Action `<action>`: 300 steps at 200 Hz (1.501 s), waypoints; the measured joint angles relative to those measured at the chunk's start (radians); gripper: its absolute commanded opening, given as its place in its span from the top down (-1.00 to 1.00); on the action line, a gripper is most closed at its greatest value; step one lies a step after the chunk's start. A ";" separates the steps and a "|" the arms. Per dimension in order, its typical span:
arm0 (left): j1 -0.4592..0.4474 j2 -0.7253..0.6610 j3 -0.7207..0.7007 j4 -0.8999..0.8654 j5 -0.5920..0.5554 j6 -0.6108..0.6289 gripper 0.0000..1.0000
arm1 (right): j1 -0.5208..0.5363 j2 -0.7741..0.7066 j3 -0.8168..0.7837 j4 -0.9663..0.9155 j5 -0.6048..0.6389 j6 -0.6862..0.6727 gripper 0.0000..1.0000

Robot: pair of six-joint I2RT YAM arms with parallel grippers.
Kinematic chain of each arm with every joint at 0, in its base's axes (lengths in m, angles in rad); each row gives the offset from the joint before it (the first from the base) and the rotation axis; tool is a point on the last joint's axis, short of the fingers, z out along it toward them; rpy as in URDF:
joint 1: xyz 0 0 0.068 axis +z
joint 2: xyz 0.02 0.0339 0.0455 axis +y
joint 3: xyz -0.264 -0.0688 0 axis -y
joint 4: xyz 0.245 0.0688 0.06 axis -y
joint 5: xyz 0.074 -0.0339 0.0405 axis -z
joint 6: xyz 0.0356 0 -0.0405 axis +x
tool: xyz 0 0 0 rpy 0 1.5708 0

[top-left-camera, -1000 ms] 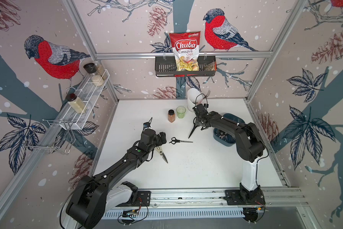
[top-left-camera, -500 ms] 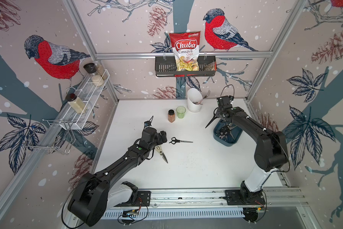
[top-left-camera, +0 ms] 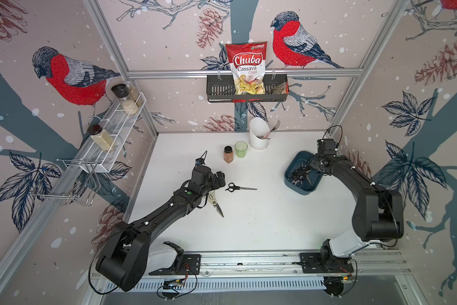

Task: Put the scissors into the storage box
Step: Place the scissors in the storage box, then pick up the scissors from the center of the board.

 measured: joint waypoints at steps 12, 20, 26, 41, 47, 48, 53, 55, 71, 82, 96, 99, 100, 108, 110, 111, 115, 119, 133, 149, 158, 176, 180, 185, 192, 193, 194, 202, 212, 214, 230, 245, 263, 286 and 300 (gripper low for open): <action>0.000 0.000 0.000 0.000 0.000 -0.003 -0.91 | 0.005 0.016 -0.008 0.014 -0.008 0.000 1.00; 0.000 0.000 0.000 0.000 0.000 -0.012 -0.91 | 0.011 0.031 -0.010 0.019 -0.007 0.000 1.00; 0.000 -0.002 0.000 0.000 0.000 -0.018 -0.90 | 0.019 0.045 -0.010 0.025 -0.009 0.000 0.98; 0.000 -0.006 -0.001 0.000 0.000 -0.019 -0.90 | 0.040 0.079 -0.007 0.040 -0.012 0.000 0.94; 0.000 -0.009 -0.002 0.000 0.000 -0.020 -0.91 | 0.045 0.091 -0.005 0.043 -0.013 0.000 0.92; 0.000 -0.009 -0.002 0.000 0.000 -0.021 -0.91 | 0.046 0.093 -0.005 0.043 -0.013 0.000 0.92; 0.000 -0.011 -0.003 -0.001 0.000 -0.024 -0.91 | 0.048 0.102 -0.003 0.046 -0.014 0.000 0.89; 0.000 -0.013 -0.003 -0.001 0.000 -0.024 -0.91 | 0.049 0.106 -0.002 0.048 -0.014 0.001 0.88; 0.000 -0.022 -0.008 -0.001 -0.003 -0.024 -0.91 | 0.054 0.130 0.002 0.053 -0.014 0.003 0.74; 0.000 -0.031 -0.016 -0.001 -0.006 -0.024 -0.91 | 0.056 0.141 0.006 0.057 -0.014 0.004 0.58; 0.000 -0.041 -0.025 -0.002 -0.012 -0.024 -0.91 | 0.058 0.145 0.011 0.059 -0.013 0.005 0.32; 0.000 -0.043 -0.027 -0.002 -0.013 -0.024 -0.91 | 0.059 0.145 0.013 0.059 -0.013 0.005 0.27; 0.000 -0.044 -0.028 -0.002 -0.014 -0.024 -0.91 | 0.059 0.145 0.013 0.059 -0.013 0.005 0.26; 0.000 -0.048 -0.032 -0.005 -0.020 -0.024 -0.91 | 0.061 0.144 0.019 0.058 -0.011 0.005 0.16; 0.000 -0.049 -0.033 -0.005 -0.021 -0.024 -0.91 | 0.061 0.144 0.021 0.059 -0.011 0.004 0.14; 0.000 -0.050 -0.034 -0.005 -0.021 -0.024 -0.91 | 0.061 0.144 0.021 0.059 -0.011 0.004 0.13; 0.000 -0.051 -0.035 -0.005 -0.023 -0.024 -0.90 | 0.062 0.142 0.024 0.059 -0.010 0.004 0.10; 0.000 -0.052 -0.037 -0.005 -0.025 -0.024 -0.91 | 0.063 0.140 0.027 0.056 -0.009 0.004 0.07; 0.000 -0.054 -0.041 -0.006 -0.027 -0.024 -0.91 | 0.070 0.121 0.038 0.050 0.002 0.003 0.01; 0.000 -0.055 -0.043 -0.007 -0.031 -0.026 -0.91 | 0.088 0.088 0.054 0.040 0.019 -0.003 -0.06; 0.000 -0.055 -0.044 -0.008 -0.035 -0.027 -0.91 | 0.105 0.069 0.062 0.039 0.027 -0.020 -0.08; 0.000 -0.055 -0.048 -0.008 -0.051 -0.043 -0.91 | 0.167 0.035 0.075 0.038 0.035 -0.049 -0.15; 0.000 -0.055 -0.049 -0.008 -0.055 -0.045 -0.90 | 0.185 0.031 0.079 0.038 0.035 -0.053 -0.15; 0.000 -0.055 -0.049 -0.009 -0.059 -0.046 -0.91 | 0.208 0.027 0.084 0.039 0.036 -0.064 -0.15; 0.000 -0.055 -0.050 -0.010 -0.064 -0.050 -0.91 | 0.246 0.026 0.092 0.039 0.037 -0.079 -0.15; 0.000 -0.055 -0.050 -0.010 -0.065 -0.050 -0.91 | 0.250 0.026 0.093 0.039 0.037 -0.080 -0.15; 0.000 -0.055 -0.050 -0.011 -0.066 -0.051 -0.90 | 0.255 0.026 0.094 0.039 0.037 -0.081 -0.15; 0.002 -0.055 -0.051 -0.017 -0.073 -0.056 -0.91 | 0.300 0.027 0.103 0.039 0.037 -0.100 -0.15; 0.006 -0.057 -0.053 -0.026 -0.079 -0.069 -0.91 | 0.357 0.035 0.117 0.037 0.036 -0.106 -0.15; 0.008 -0.057 -0.054 -0.028 -0.080 -0.071 -0.91 | 0.367 0.037 0.119 0.037 0.035 -0.107 -0.15; 0.019 -0.060 -0.063 -0.034 -0.087 -0.076 -0.91 | 0.454 0.064 0.142 0.036 0.023 -0.125 -0.14; 0.041 -0.064 -0.074 -0.047 -0.090 -0.099 -0.90 | 0.535 0.101 0.165 0.034 0.008 -0.131 -0.14; 0.091 -0.071 -0.103 -0.053 -0.086 -0.132 -0.90 | 0.628 0.158 0.197 0.034 -0.010 -0.160 -0.13; 0.166 -0.094 -0.153 -0.059 -0.074 -0.183 -0.90 | 0.727 0.255 0.254 0.019 -0.028 -0.212 -0.08; 0.194 -0.117 -0.179 -0.068 -0.067 -0.208 -0.91 | 0.776 0.324 0.307 -0.002 -0.043 -0.243 -0.04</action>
